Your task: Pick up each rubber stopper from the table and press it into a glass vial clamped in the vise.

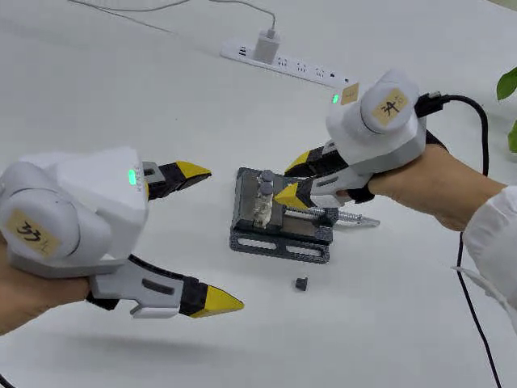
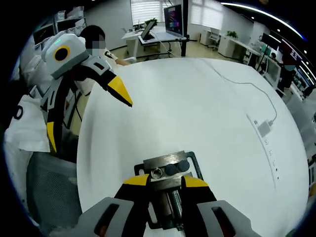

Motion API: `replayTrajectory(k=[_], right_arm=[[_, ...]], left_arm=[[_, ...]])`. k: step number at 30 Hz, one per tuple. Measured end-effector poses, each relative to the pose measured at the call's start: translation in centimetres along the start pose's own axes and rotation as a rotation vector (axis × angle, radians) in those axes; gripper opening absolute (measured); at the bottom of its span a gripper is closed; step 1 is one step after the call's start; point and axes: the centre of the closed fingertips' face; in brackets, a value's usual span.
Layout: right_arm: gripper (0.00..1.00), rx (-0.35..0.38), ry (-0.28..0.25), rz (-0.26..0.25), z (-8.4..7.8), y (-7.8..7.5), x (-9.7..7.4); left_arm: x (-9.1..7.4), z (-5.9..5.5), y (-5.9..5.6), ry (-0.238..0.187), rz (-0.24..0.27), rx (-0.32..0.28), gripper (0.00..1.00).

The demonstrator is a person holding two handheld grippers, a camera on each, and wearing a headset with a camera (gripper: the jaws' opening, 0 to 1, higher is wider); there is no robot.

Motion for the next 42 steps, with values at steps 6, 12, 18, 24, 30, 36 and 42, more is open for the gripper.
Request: replayTrajectory(k=[6, 12, 18, 24, 30, 36, 42], right_arm=[[0.27, 0.011, -0.050, -0.035, -0.1, 0.5, -1.5], [0.39, 0.014, -0.101, -0.049, -0.6, 1.2, -2.7], [0.46, 0.012, -0.141, -0.057, -1.5, 2.4, -4.0], [0.57, 0.017, -0.174, -0.058, -3.1, 2.9, -5.1], [0.66, 0.023, -0.205, -0.069, -4.4, 3.3, -6.1], [0.76, 0.033, -0.239, -0.071, -6.0, 3.6, -6.9], [0.79, 0.055, -0.245, -0.076, -8.0, 4.1, -7.6]], left_arm=[[-0.2, 0.0, 0.1, 0.022, -0.002, 0.011, 0.86], [-0.3, 0.1, 0.2, 0.036, -0.001, 0.018, 0.86], [0.0, 0.2, 0.1, 0.054, -0.012, 0.027, 0.86], [0.4, 0.2, -0.2, 0.077, -0.027, 0.039, 0.85], [1.0, -0.1, -0.2, 0.100, -0.040, 0.048, 0.82], [2.1, -0.5, -0.5, 0.136, -0.068, 0.075, 0.78], [3.3, -1.3, -1.2, 0.181, -0.107, 0.100, 0.74]])
Point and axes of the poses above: the centre of the closed fingertips' face, and the gripper's own axes: x roughly forward along the fingers, y roughly to its left, z roughly out of its top, and after that the axes turned 12 degrees about -y, right-handed
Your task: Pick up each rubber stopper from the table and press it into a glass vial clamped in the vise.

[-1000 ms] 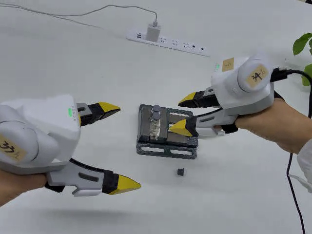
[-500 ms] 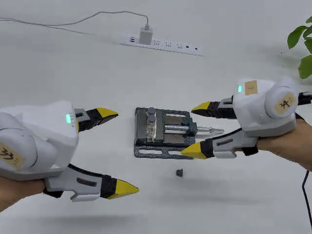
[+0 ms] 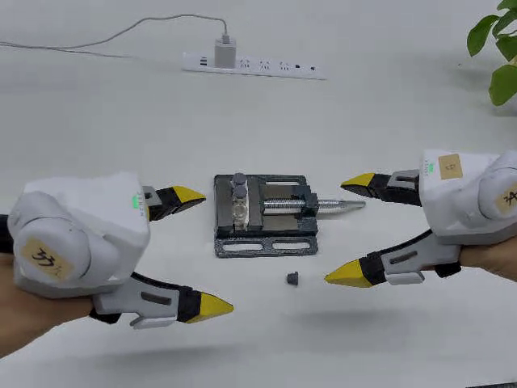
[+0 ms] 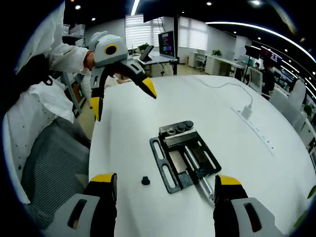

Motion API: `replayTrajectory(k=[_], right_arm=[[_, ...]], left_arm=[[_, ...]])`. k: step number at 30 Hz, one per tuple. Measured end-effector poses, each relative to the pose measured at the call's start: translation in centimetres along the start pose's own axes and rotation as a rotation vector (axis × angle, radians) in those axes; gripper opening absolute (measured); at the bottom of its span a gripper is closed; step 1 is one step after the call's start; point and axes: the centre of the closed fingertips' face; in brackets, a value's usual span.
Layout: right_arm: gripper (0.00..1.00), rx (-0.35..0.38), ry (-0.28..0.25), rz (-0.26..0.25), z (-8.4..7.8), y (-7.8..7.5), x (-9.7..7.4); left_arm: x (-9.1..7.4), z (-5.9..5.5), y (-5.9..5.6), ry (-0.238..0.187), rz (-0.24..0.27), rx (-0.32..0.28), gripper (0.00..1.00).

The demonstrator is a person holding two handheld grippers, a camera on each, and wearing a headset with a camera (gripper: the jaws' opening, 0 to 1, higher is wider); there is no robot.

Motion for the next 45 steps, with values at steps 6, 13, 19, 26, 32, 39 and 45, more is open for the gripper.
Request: replayTrajectory(k=[6, 13, 19, 26, 32, 39, 45], right_arm=[[0.83, 0.024, -0.036, -0.013, -0.9, 0.1, -1.1], [0.83, 0.033, -0.074, -0.027, -1.1, 0.4, -1.9], [0.84, 0.035, -0.073, -0.032, -1.9, 0.7, -2.5], [0.83, 0.052, -0.080, -0.053, -2.5, 0.7, -3.1], [0.82, 0.064, -0.086, -0.064, -2.5, 0.8, -3.5], [0.81, 0.077, -0.080, -0.078, -2.9, 0.8, -4.0], [0.81, 0.083, -0.081, -0.094, -3.0, 0.5, -4.5]], left_arm=[[1.7, -0.3, -0.6, 0.029, -0.044, 0.027, 0.69], [4.2, -1.0, -1.5, 0.054, -0.091, 0.057, 0.55], [6.4, -2.3, -2.3, 0.104, -0.137, 0.085, 0.43], [9.0, -4.4, -3.0, 0.157, -0.177, 0.104, 0.28], [10.6, -5.6, -3.2, 0.189, -0.193, 0.105, 0.21], [11.9, -6.5, -3.2, 0.219, -0.212, 0.128, 0.15], [12.4, -6.7, -3.3, 0.221, -0.222, 0.129, 0.12]])
Point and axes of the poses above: the centre of the closed fingertips' face, and the gripper's own axes: x roughly forward along the fingers, y roughly to its left, z roughly out of its top, and after that the axes turned 12 degrees about -y, right-handed
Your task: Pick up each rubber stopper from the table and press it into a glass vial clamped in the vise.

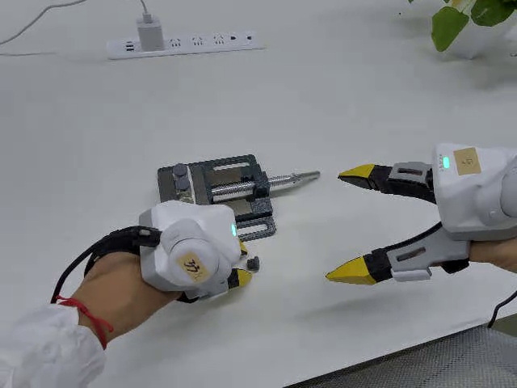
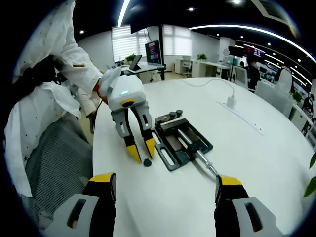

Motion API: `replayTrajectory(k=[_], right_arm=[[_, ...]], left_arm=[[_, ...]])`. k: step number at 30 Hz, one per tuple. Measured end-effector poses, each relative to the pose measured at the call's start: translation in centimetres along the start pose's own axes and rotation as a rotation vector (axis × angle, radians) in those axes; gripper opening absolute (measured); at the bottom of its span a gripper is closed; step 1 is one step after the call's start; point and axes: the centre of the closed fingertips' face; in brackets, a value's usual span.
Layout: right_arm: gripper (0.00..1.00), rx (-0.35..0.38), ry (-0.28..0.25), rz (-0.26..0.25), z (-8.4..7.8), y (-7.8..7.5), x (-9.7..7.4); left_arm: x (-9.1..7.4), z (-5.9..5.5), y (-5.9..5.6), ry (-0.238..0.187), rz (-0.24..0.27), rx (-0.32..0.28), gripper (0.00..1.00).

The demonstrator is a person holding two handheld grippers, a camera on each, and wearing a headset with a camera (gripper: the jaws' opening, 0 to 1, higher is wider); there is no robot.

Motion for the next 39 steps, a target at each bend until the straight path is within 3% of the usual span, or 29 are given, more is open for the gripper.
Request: replayTrajectory(k=[29, 35, 39], right_arm=[[0.78, 0.014, -0.003, 0.009, 0.4, 0.5, 0.5], [0.74, -0.001, -0.018, 0.025, 1.5, 0.9, 1.0], [0.71, -0.011, -0.041, 0.042, 3.1, 1.4, 1.6]], left_arm=[[0.3, -0.1, -0.3, 0.001, -0.001, -0.005, 0.03], [-1.2, 1.0, -0.2, -0.047, 0.017, -0.044, 0.03], [-3.1, 2.6, 0.2, -0.102, 0.053, -0.068, 0.03]])
Point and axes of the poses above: the centre of the closed fingertips' face, and the gripper's own axes: x roughly forward along the fingers, y roughly to its left, z roughly out of its top, and after that the axes turned 12 degrees about -y, right-handed
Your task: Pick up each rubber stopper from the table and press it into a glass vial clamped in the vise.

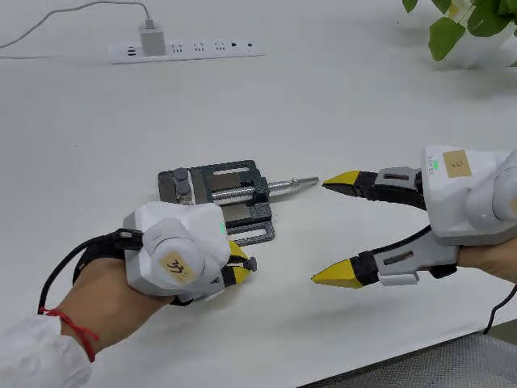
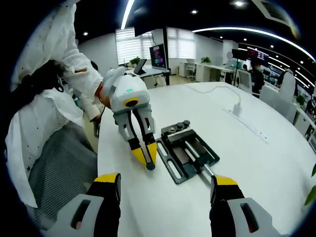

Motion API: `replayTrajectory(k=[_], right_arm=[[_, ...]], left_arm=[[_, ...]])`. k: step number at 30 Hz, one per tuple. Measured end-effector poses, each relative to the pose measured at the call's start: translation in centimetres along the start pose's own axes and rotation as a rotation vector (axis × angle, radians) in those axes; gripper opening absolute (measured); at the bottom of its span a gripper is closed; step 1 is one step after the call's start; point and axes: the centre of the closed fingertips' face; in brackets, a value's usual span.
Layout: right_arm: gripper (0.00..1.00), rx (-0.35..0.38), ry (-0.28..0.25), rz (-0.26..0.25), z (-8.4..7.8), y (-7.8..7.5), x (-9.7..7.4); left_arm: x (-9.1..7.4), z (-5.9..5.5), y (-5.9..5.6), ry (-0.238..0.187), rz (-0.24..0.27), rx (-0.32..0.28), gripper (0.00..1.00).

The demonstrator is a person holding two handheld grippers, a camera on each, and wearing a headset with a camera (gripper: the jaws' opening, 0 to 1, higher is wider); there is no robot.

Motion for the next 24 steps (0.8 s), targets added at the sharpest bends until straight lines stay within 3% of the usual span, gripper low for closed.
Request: replayTrajectory(k=[5, 12, 17, 24], right_arm=[[0.64, 0.012, -0.044, 0.024, 2.6, 0.4, 0.8], [0.51, -0.023, -0.081, 0.108, 6.3, 1.9, 2.2], [0.37, -0.049, -0.066, 0.166, 8.1, 3.0, 2.9], [0.23, -0.074, -0.050, 0.218, 9.2, 4.0, 3.9]], left_arm=[[-2.2, 3.0, 0.6, -0.079, 0.048, -0.007, 0.03], [-5.2, 6.2, 0.8, -0.145, 0.092, 0.009, 0.03], [-6.8, 7.7, 0.6, -0.173, 0.111, 0.014, 0.03], [-8.0, 8.6, 0.3, -0.200, 0.133, 0.017, 0.03]])
Point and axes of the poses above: the centre of the closed fingertips' face, and the gripper's own axes: x roughly forward along the fingers, y roughly to its left, z roughly out of its top, and after that the axes turned 12 degrees about -y, right-handed
